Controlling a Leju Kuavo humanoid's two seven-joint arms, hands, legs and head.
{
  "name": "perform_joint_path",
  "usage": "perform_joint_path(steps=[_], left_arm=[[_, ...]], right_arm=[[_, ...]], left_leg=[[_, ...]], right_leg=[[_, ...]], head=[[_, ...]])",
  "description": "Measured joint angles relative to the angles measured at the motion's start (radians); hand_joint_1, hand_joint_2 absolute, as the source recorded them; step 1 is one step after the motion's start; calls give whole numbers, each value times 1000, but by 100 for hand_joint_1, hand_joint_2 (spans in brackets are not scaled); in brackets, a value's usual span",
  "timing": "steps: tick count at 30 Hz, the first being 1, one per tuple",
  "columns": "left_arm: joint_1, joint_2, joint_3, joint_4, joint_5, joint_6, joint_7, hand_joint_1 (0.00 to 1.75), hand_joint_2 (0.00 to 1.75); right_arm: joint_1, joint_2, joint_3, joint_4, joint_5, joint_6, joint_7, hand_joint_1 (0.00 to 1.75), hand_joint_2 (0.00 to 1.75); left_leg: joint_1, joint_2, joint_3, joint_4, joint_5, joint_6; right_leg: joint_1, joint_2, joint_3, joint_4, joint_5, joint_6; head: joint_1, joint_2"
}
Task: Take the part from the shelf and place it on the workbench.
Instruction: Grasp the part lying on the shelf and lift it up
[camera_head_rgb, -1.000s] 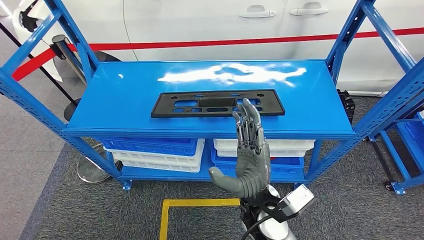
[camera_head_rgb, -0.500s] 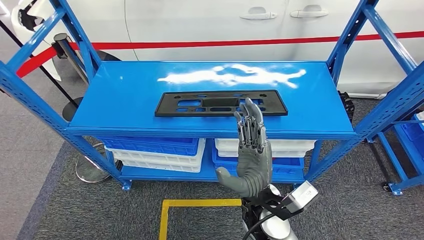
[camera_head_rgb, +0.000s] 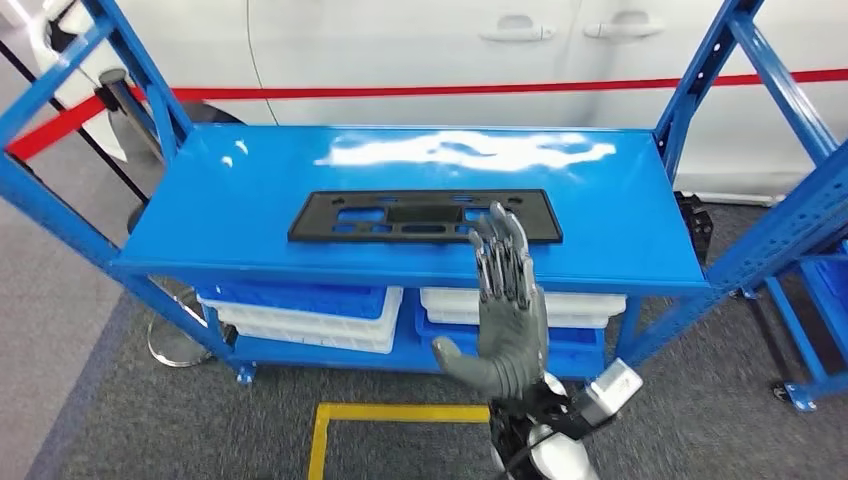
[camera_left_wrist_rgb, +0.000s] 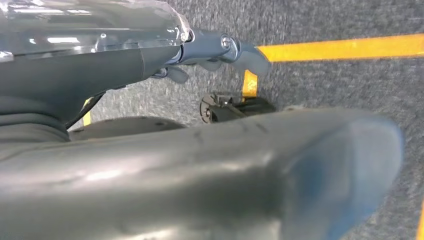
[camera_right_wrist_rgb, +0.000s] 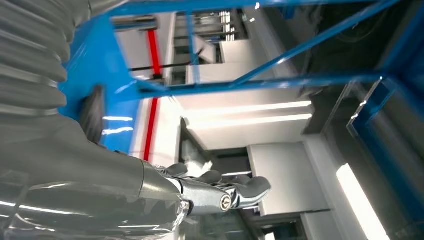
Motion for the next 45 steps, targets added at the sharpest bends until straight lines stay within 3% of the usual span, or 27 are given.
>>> perform_joint_path(steps=[1,3,4,7,9,10,11,13,14,15,16,19,22,23,24,25,27,28,30,34,35,38,39,40,42,43,45], left_arm=[[0,0,0,0,-1,0,-1,0,0],[-1,-1,0,0,-4,1,-2,0,0],[-2,-1,0,0,-5,2,-3,0,0],[0,-1,0,0,-7,2,-4,0,0],[5,-1,0,0,-9,2,-3,0,0],[6,-1,0,0,-11,2,-1,0,0],[7,-1,0,0,-11,2,0,0,0],[7,2,0,0,-12,3,4,0,0],[7,3,0,0,-12,5,4,0,0],[9,4,0,0,-12,7,6,0,0],[9,4,1,0,-12,8,6,0,0],[3,-1,1,0,-6,4,3,0,0],[-2,-3,1,1,-4,0,-5,0,0],[-2,-3,1,1,-5,1,-8,0,0],[-1,-3,1,1,-5,2,-9,0,0],[0,-3,1,1,-5,3,-10,0,0],[1,-4,2,1,-5,7,-9,0,0],[0,-6,2,1,-5,9,-9,0,0],[1,-10,2,1,-5,13,-8,0,0],[2,-9,2,1,-6,13,-10,0,0],[2,-9,2,1,-7,12,-11,0,0],[3,-9,2,1,-16,5,-13,0,0],[4,-9,1,1,-18,2,-13,0,0],[5,-9,1,1,-21,0,-13,0,0],[5,-8,0,1,-24,-4,-13,0,0],[4,-8,0,2,-25,-7,-13,0,0],[4,-9,-2,2,-27,-11,-17,0,0]], right_arm=[[3,0,-1,-1,1,1,0,0,175],[7,0,-3,-5,4,1,0,0,175],[7,1,-4,-7,6,2,0,0,175],[7,2,-5,-9,12,2,0,0,175],[8,2,-5,-9,14,2,0,0,175],[8,2,-5,-9,15,2,0,0,175],[8,2,-5,-9,16,2,0,0,175],[7,2,-5,-9,17,2,0,0,175],[7,2,-5,-9,17,2,0,0,175],[7,3,-5,-9,17,2,0,0,175],[7,3,-5,-10,17,2,0,0,175],[5,3,-6,-14,18,1,0,0,175],[6,3,-7,-15,20,1,0,0,175],[8,3,-7,-15,22,0,0,0,175],[10,2,-7,-15,26,-1,0,0,175],[11,2,-7,-15,32,-3,0,0,175],[11,1,-7,-15,55,-16,0,0,175],[11,1,-7,-15,73,-29,1,0,175],[11,1,-7,-14,126,-67,7,0,175],[10,1,-7,-11,260,-157,29,0,175],[10,1,-5,-8,306,-187,40,0,175],[11,1,2,7,474,-288,86,0,175],[12,1,6,14,524,-315,102,0,175],[14,0,9,21,568,-339,118,0,175],[16,-1,17,32,636,-372,145,0,175],[16,-2,22,37,665,-385,157,0,175],[17,-3,31,47,719,-410,173,0,175]], left_leg=[[1,2,-2,7,-11,-7],[4,5,-7,38,-18,-14],[2,5,-31,81,-20,-12],[-18,7,-173,283,-68,12],[-38,7,-235,327,-91,37],[-49,6,-243,302,-78,54],[-60,5,-240,254,-41,74],[-91,-2,-231,132,70,117],[-104,-10,-228,88,115,132],[-113,-16,-227,61,146,139],[-118,-22,-226,50,154,138],[-109,-22,-206,28,173,135],[-110,-21,-200,21,171,145],[-111,-20,-200,21,169,148],[-114,-20,-199,21,167,150],[-116,-21,-197,21,165,151],[-121,-23,-192,21,162,154],[-124,-24,-190,21,161,153],[-123,-24,-189,21,160,148],[-126,-21,-189,30,146,126],[-122,-19,-201,62,122,115],[-87,-12,-268,233,33,75],[-75,-8,-277,263,26,63],[-64,-5,-269,256,38,51],[-45,1,-201,133,96,28],[-43,0,-165,68,116,21],[-42,-4,-127,-3,127,28]], right_leg=[[1,-1,-4,16,-5,-21],[5,2,7,22,-14,-39],[9,2,20,18,-20,-45],[27,-1,66,-7,-32,-57],[41,2,97,-21,-39,-63],[49,4,113,-25,-43,-66],[56,7,128,-31,-49,-68],[66,13,151,-41,-60,-72],[71,16,157,-43,-66,-71],[75,21,161,-45,-73,-69],[78,26,164,-46,-80,-67],[81,25,164,-21,-113,-57],[80,12,81,135,-195,-49],[80,11,51,183,-209,-49],[80,10,33,202,-203,-51],[82,10,34,183,-177,-56],[91,10,77,64,-97,-75],[96,9,101,3,-66,-85],[103,5,127,-63,-42,-97],[86,-1,142,-98,-21,-94],[78,-4,147,-107,-16,-93],[64,-10,149,-112,-12,-87],[58,-12,149,-111,-13,-83],[52,-12,149,-110,-14,-77],[38,-12,150,-103,-20,-61],[34,-12,150,-100,-23,-52],[34,-10,150,-94,-27,-37]], head=[[-3,0],[-13,0],[-16,0],[-23,0],[-23,0],[-23,0],[-23,0],[-22,0],[-22,0],[-23,0],[-24,0],[-24,0],[-23,0],[-24,0],[-24,0],[-24,0],[-24,0],[-25,0],[-27,0],[-30,0],[-32,0],[-36,0],[-36,0],[-36,0],[-36,0],[-38,0],[-40,0]])
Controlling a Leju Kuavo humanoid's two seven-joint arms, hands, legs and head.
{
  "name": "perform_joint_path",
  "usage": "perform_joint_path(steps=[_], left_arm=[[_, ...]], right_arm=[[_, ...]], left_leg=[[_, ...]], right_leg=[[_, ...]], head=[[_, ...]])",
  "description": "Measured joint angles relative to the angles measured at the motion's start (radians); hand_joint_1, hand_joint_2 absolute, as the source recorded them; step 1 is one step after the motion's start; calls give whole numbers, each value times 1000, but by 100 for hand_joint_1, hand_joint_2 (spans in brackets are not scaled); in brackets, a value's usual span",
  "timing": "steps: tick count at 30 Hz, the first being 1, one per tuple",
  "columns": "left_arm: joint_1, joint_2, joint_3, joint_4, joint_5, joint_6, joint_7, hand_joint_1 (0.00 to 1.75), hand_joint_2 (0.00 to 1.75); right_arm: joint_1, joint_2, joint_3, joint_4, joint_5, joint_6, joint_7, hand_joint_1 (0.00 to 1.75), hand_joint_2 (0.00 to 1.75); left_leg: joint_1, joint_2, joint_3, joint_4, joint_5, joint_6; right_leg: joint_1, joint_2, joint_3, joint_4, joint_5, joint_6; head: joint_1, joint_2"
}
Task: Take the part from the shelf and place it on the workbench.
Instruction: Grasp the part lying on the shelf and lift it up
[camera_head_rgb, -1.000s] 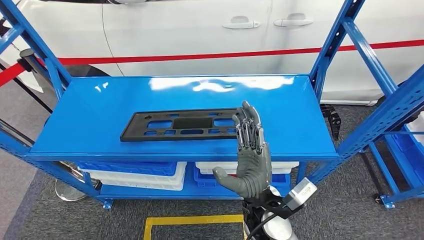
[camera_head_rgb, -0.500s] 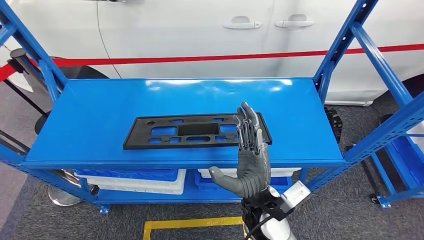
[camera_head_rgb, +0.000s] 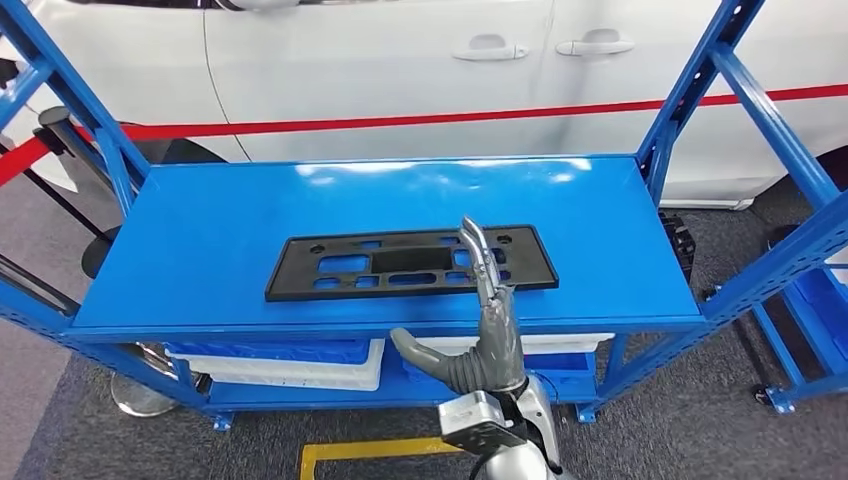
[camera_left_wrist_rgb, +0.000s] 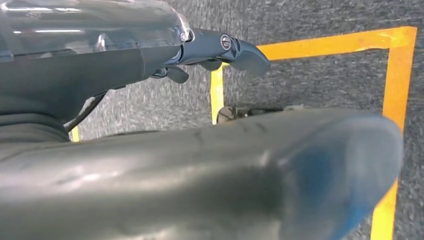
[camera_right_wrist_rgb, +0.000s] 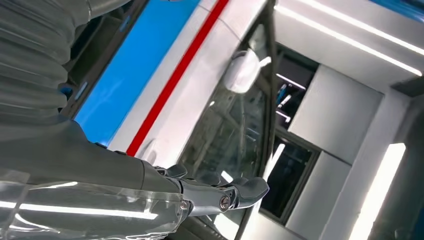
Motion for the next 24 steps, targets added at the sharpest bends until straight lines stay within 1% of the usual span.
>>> perform_joint_path(steps=[1,2,4,7,9,11,13,15,17,20,24], left_arm=[[0,0,0,0,-1,-1,-4,0,0],[1,0,-1,0,-2,-2,-9,0,0],[2,0,-1,0,-4,0,-16,0,0],[2,0,-2,0,-6,5,-20,0,0],[1,0,-2,0,-5,7,-24,0,0],[1,-1,-2,0,-3,7,-28,0,0],[2,-1,-2,0,0,6,-31,0,0],[2,-1,-2,0,1,4,-32,0,0],[2,-1,-2,0,2,-1,-33,0,0],[2,-1,-2,1,4,-13,-36,0,0],[3,-2,-2,1,4,-26,-39,0,0]], right_arm=[[0,-2,4,6,21,-13,2,0,175],[0,-4,8,12,38,-27,2,0,175],[-2,-11,16,26,56,-55,-4,0,175],[-10,-20,29,48,77,-93,-14,0,175],[-16,-22,31,62,136,-120,-4,0,175],[-19,-23,29,77,226,-137,16,0,175],[-19,-21,21,92,306,-142,36,0,175],[-19,-19,9,106,350,-144,51,0,175],[-23,-17,2,125,360,-146,62,0,175],[-41,-17,1,168,374,-146,76,0,175],[-64,-17,-8,224,452,-146,84,0,175]], left_leg=[[-3,-3,2,-2,-1,9],[-3,-4,1,-3,1,16],[-7,-4,1,-4,1,25],[-11,-4,2,-4,0,37],[-12,-3,2,-4,-1,42],[-12,-3,2,-4,-1,45],[-13,-3,1,-4,0,47],[-14,-3,1,-3,0,48],[-14,-3,1,-3,0,48],[-14,-3,2,-4,1,48],[-14,-3,2,-4,1,48]], right_leg=[[1,1,0,0,0,-1],[1,2,1,-1,1,-4],[-1,3,5,-8,4,-11],[-4,3,11,-21,9,-3],[-4,3,14,-27,13,3],[-5,3,15,-31,15,10],[-6,3,16,-34,17,21],[-7,3,17,-35,18,31],[-7,3,17,-35,18,34],[-6,3,16,-35,18,36],[-4,3,16,-33,18,36]], head=[[-1,0],[0,0],[0,0],[0,0],[0,0],[0,0],[0,0],[0,0],[0,0],[-1,0],[-1,0]])
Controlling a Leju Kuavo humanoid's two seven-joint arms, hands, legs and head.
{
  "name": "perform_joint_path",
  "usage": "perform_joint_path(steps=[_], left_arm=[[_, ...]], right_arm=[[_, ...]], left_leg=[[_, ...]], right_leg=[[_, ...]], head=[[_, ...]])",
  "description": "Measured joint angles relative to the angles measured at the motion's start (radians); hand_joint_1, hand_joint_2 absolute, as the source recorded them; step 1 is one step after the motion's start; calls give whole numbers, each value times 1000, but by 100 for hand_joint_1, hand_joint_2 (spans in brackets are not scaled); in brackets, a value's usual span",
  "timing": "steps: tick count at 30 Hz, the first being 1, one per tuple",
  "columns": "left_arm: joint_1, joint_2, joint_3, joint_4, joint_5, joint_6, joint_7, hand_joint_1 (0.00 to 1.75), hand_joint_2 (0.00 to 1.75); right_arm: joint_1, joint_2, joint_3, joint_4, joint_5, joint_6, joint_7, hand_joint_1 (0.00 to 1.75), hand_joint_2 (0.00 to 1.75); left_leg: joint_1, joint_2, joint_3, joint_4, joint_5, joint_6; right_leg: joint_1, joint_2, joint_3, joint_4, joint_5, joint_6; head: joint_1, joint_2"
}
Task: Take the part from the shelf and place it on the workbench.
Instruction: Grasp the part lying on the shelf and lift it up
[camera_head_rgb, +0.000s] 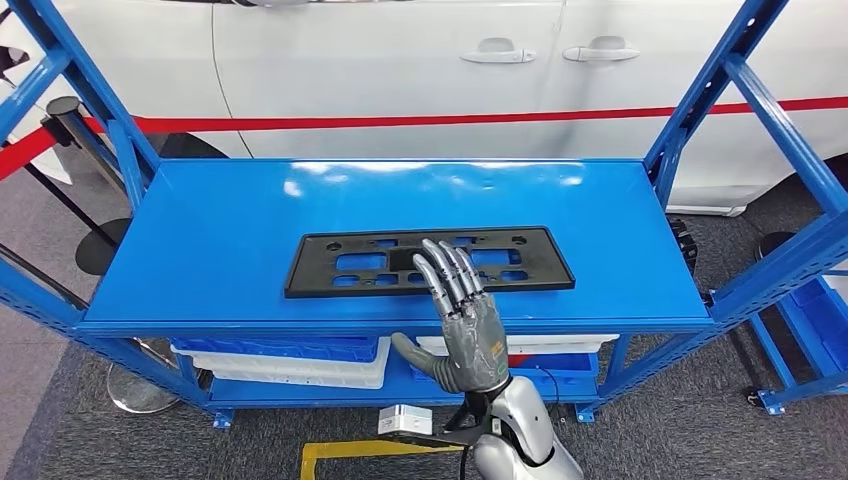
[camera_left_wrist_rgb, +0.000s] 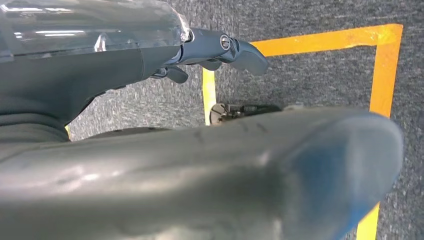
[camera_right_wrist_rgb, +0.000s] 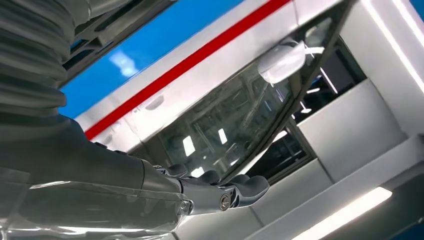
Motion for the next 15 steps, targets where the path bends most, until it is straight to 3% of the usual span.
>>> perform_joint_path(steps=[6,15], left_arm=[[1,0,0,0,0,-10,-1,0,0],[1,0,0,0,-4,-15,1,0,0]], right_arm=[[-32,-1,-19,80,104,0,61,0,175],[-112,-12,7,223,85,0,100,0,175]], left_leg=[[0,0,0,0,0,0],[0,0,0,0,0,0]], right_leg=[[0,0,-1,2,0,0],[0,0,-1,2,0,0]], head=[[0,0],[0,0]])
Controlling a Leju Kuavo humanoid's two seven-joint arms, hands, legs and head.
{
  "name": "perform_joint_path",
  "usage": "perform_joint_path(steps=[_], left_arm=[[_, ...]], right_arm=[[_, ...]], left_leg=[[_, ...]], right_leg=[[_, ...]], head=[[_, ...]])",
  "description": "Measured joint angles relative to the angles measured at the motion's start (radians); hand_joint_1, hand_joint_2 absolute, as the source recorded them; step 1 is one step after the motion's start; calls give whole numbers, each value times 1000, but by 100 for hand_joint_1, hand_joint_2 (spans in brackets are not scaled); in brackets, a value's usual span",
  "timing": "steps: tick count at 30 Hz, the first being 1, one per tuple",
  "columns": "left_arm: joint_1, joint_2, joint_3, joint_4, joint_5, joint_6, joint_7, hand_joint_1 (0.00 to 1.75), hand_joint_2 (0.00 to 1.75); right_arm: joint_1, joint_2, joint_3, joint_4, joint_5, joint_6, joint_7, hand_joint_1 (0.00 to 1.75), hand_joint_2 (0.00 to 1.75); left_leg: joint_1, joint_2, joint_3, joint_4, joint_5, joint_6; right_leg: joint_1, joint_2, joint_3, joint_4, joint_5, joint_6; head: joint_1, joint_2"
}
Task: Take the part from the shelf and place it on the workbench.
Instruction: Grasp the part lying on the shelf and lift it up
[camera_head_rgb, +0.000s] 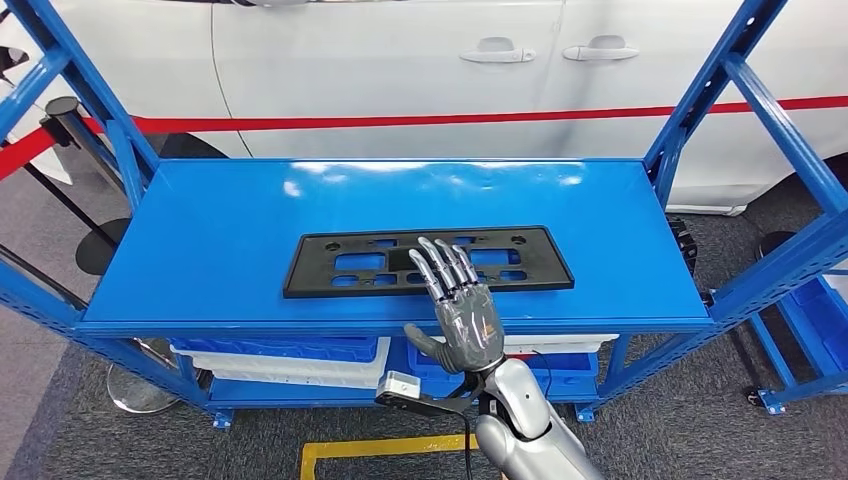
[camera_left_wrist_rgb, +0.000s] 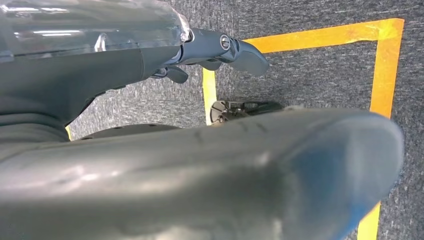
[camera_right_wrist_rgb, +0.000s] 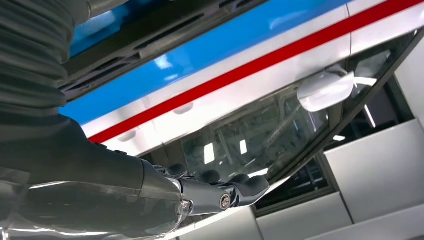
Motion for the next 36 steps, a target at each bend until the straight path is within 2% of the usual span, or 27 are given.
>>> perform_joint_path(steps=[3,6,9,10,11,13,14,15,16,17,18,20,21,23,25,27,29,30,31,32,34,35,36], left_arm=[[0,0,0,0,-4,0,-1,0,0],[0,0,0,0,-5,2,-5,0,0],[0,0,0,0,-3,10,-5,0,0],[0,0,0,0,-2,12,-4,0,0],[-1,0,0,0,-1,14,-4,0,0],[-1,-1,0,0,0,15,-2,0,0],[-1,-1,0,0,0,15,-2,0,0],[0,-1,0,0,0,15,-2,0,0],[0,-1,0,0,0,14,-3,0,0],[1,-1,0,0,0,13,-4,0,0],[1,-1,0,0,0,13,-5,0,0],[0,-1,0,0,1,12,-7,0,0],[0,-1,0,0,1,12,-8,0,0],[1,-1,0,0,2,12,-10,0,0],[2,-1,0,0,2,12,-11,0,0],[1,-1,0,0,-1,11,-13,0,0],[2,-1,0,0,-6,8,-17,0,0],[3,-1,0,0,-9,5,-19,0,0],[4,0,0,0,-12,2,-22,0,0],[6,1,0,0,-14,-2,-24,0,0],[6,4,0,0,-18,-5,-26,0,0],[5,5,-1,0,-19,-7,-26,0,0],[4,5,-1,0,-19,-8,-27,0,0]], right_arm=[[-22,-4,6,32,-7,0,-8,0,175],[-37,-3,-18,52,-1,0,-31,0,175],[-56,5,-49,80,7,-1,-20,0,44],[-63,7,-56,90,13,-1,-7,0,0],[-71,8,-61,102,18,-1,6,0,0],[-85,7,-65,135,22,-1,29,0,87],[-90,7,-66,154,22,0,38,0,131],[-92,7,-66,171,22,0,44,0,175],[-95,6,-65,187,22,0,48,0,175],[-100,6,-64,201,20,1,51,0,175],[-107,6,-63,214,18,3,53,0,175],[-125,5,-55,241,14,12,56,0,175],[-133,4,-48,254,13,19,59,0,175],[-144,1,-33,276,13,35,67,0,175],[-159,-2,-19,293,12,52,72,0,175],[-180,-7,-2,309,6,72,72,0,175],[-194,-17,13,325,0,86,73,0,175],[-196,-24,19,331,-2,90,74,0,175],[-196,-31,24,336,-3,92,74,0,175],[-198,-38,30,340,-5,93,74,0,175],[-202,-51,41,346,-11,97,74,0,175],[-206,-57,45,347,-15,101,73,0,175],[-209,-63,51,348,-19,107,73,0,175]], left_leg=[[-2,0,-1,2,-1,1],[-8,0,-3,7,-3,8],[-9,1,1,-4,3,20],[-8,1,5,-14,8,26],[-7,2,9,-23,13,31],[-9,3,12,-29,16,38],[-13,3,11,-29,16,39],[-16,2,11,-28,15,40],[-20,0,11,-26,14,40],[-22,-2,12,-23,12,39],[-24,-4,12,-19,10,38],[-28,-6,8,-8,3,30],[-28,-6,5,-4,1,25],[-27,-6,2,-2,1,15],[-25,-4,-4,10,-11,3],[-21,-1,-37,84,-56,-9],[-15,2,-97,212,-112,-20],[-12,2,-119,259,-124,-24],[-9,3,-127,271,-117,-27],[-6,4,-114,244,-92,-29],[-1,5,-51,117,-27,-29],[-2,5,-21,56,-8,-26],[-4,5,-2,19,-2,-21]], right_leg=[[-1,0,0,-1,1,2],[-6,-1,0,-4,3,9],[-10,-1,2,-7,3,19],[-10,-1,-4,7,-8,19],[-9,0,-20,41,-30,16],[-3,2,-83,169,-94,6],[1,3,-118,234,-118,2],[5,3,-141,276,-125,-2],[9,4,-146,278,-111,-7],[12,4,-131,241,-80,-13],[15,4,-104,179,-41,-20],[22,6,-55,67,5,-32],[26,7,-45,42,10,-36],[30,8,-46,35,10,-42],[27,7,-45,29,14,-52],[22,5,-43,23,18,-62],[22,3,-43,23,17,-66],[22,1,-43,24,17,-66],[22,0,-43,25,16,-66],[21,1,-43,27,14,-65],[19,3,-39,29,10,-59],[19,4,-38,31,9,-54],[19,4,-37,30,8,-48]], head=[[0,0],[0,0],[0,0],[2,0],[3,0],[4,0],[4,0],[4,0],[4,0],[4,0],[4,0],[4,0],[4,0],[4,0],[3,0],[2,0],[2,0],[2,0],[2,0],[2,0],[2,0],[2,0],[2,0]])
